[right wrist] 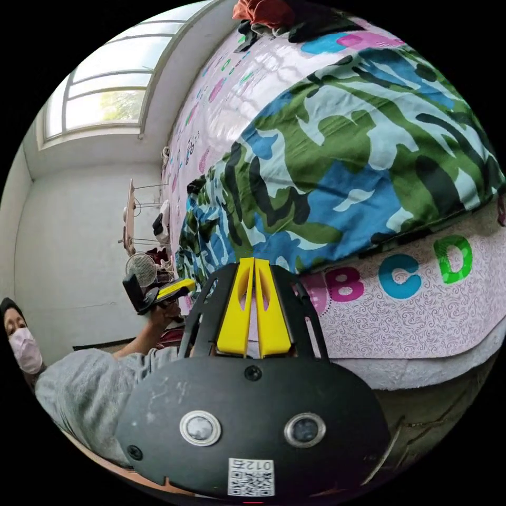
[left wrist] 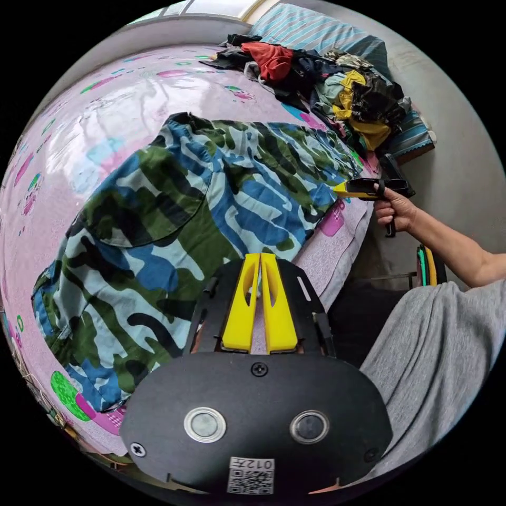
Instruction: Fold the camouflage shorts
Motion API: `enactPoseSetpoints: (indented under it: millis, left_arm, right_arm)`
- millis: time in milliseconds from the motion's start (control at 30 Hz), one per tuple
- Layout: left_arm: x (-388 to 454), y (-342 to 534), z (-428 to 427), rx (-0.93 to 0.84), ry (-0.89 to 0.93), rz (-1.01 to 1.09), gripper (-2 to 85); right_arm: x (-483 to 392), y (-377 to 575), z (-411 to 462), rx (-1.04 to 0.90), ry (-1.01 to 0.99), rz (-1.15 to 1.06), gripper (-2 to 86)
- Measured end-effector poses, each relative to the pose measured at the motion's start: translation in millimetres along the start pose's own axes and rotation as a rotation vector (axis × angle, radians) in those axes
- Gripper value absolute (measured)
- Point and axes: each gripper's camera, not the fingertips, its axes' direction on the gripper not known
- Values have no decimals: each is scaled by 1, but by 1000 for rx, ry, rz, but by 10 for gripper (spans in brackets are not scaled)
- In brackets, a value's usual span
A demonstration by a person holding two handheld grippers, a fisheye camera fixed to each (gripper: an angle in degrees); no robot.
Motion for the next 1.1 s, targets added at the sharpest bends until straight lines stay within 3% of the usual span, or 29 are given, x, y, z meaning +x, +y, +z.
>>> enactPoseSetpoints:
  millis: [200,467,567,633,700,767,933,1100]
  left_arm:
    - [57,-67,99,-122,-100,6,1]
    - [63,-68,130,-140,-230,-90,-1]
    - [64,-79,143,-185,-257,-151,-1]
    - [66,-84,143,-168,-298,-228,-1]
    - [82,-97,131,-18,-277,-258,-1]
    - [98,-116,137,34,-250,-231,-2]
    - [134,-173,206,-109,-268,-56,-2]
    - [119,-180,253,-197,-257,-112,-2]
  right_arm:
    - [-38,-34,23,-140,28,-93,-9]
    - [53,-34,-165,246,-28,157,-9]
    - [46,-23,-196,335,-33,208,-9]
    - [23,-21,-203,365,-30,179,-9]
    - [-3,-24,-195,371,-101,123,-9]
    - [-38,-42,-158,267,-161,54,-9]
    - [-78,-90,-104,105,-94,-1,-8]
    - [-99,-110,-133,261,41,47,-7]
